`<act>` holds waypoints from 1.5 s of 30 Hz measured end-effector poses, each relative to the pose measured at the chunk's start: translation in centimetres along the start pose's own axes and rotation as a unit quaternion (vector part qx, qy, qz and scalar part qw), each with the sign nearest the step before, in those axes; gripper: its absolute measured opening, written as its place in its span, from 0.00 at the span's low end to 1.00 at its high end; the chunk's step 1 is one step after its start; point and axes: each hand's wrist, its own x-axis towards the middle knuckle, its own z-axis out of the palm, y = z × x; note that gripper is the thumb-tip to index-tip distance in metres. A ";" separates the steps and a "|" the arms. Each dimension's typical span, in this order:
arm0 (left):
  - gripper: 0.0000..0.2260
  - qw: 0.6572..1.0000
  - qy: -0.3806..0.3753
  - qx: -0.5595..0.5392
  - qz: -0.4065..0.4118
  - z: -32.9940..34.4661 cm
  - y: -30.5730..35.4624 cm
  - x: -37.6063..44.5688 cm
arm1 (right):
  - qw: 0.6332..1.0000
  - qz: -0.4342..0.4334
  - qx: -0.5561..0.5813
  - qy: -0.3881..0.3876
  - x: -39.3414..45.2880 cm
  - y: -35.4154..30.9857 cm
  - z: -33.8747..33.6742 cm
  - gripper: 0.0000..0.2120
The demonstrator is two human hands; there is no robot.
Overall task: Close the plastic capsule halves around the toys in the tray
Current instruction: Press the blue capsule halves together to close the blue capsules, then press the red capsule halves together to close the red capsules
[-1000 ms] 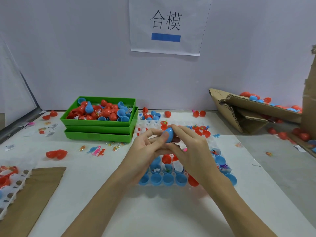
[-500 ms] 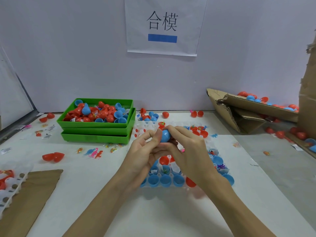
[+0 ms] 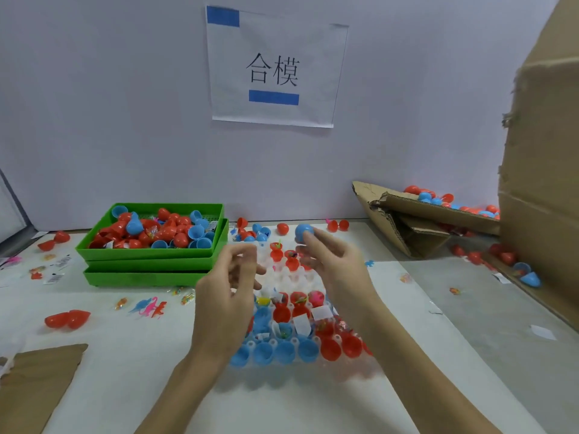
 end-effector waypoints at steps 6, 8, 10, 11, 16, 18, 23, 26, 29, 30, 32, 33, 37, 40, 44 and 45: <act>0.17 0.998 0.025 -0.025 -0.043 -0.3 -0.5 0.4 | 0.873 0.157 0.442 0.132 12.0 -3.2 -4.6 0.18; 0.18 0.998 0.024 -0.021 -0.049 -0.4 -0.8 0.5 | 0.889 0.145 0.403 0.158 14.9 -3.3 -5.4 0.21; 0.19 0.998 0.028 -0.018 -0.054 -0.5 -1.1 0.7 | 0.896 0.144 0.389 0.156 16.5 -3.0 -6.3 0.23; 0.19 0.998 0.031 -0.018 -0.058 -0.6 -1.3 0.7 | 0.900 0.143 0.383 0.150 17.0 -2.8 -6.6 0.24; 0.21 0.998 0.034 -0.012 -0.060 -1.0 -1.5 1.0 | 0.966 0.149 0.197 0.078 15.5 -1.6 -6.1 0.19; 0.21 0.998 0.024 -0.001 -0.061 -1.1 -1.5 1.1 | 0.987 0.139 0.053 0.052 13.5 -0.7 -5.9 0.16; 0.21 0.997 -0.005 0.026 -0.071 -1.1 -1.6 1.1 | 0.968 0.020 -0.243 0.059 7.3 1.0 -6.4 0.11; 0.20 0.997 -0.004 0.036 -0.070 -1.1 -1.6 1.1 | 0.942 -0.034 -0.326 0.073 4.3 2.3 -7.3 0.09; 0.20 0.997 0.003 0.045 -0.063 -1.3 -1.7 1.4 | 0.906 -0.063 -0.413 0.069 3.0 2.5 -8.1 0.08; 0.20 0.997 0.006 0.049 -0.062 -1.3 -1.8 1.5 | 0.900 -0.064 -0.426 0.068 2.9 2.3 -8.4 0.08; 0.19 0.996 0.013 0.054 -0.064 -1.4 -1.9 1.6 | 0.891 -0.060 -0.446 0.064 2.9 1.9 -8.7 0.08; 0.19 0.996 0.015 0.057 -0.066 -1.4 -1.9 1.6 | 0.884 -0.057 -0.460 0.059 2.9 1.7 -8.9 0.08; 0.15 0.994 0.015 0.085 -0.062 -1.6 -2.3 1.8 | 0.859 -0.061 -0.509 0.002 2.5 1.1 -8.7 0.07; 0.05 0.986 0.016 0.153 -0.071 -2.6 -2.7 2.5 | 0.845 -0.060 -0.528 -0.065 2.2 0.6 -8.2 0.06; 0.02 0.959 -0.040 0.254 -0.115 -4.2 -3.6 3.3 | 0.821 -0.048 -0.562 -0.083 2.0 0.7 -8.2 0.07; 0.02 0.953 -0.062 0.273 -0.119 -4.4 -3.7 3.4 | 0.821 -0.047 -0.564 -0.079 2.0 0.6 -8.3 0.08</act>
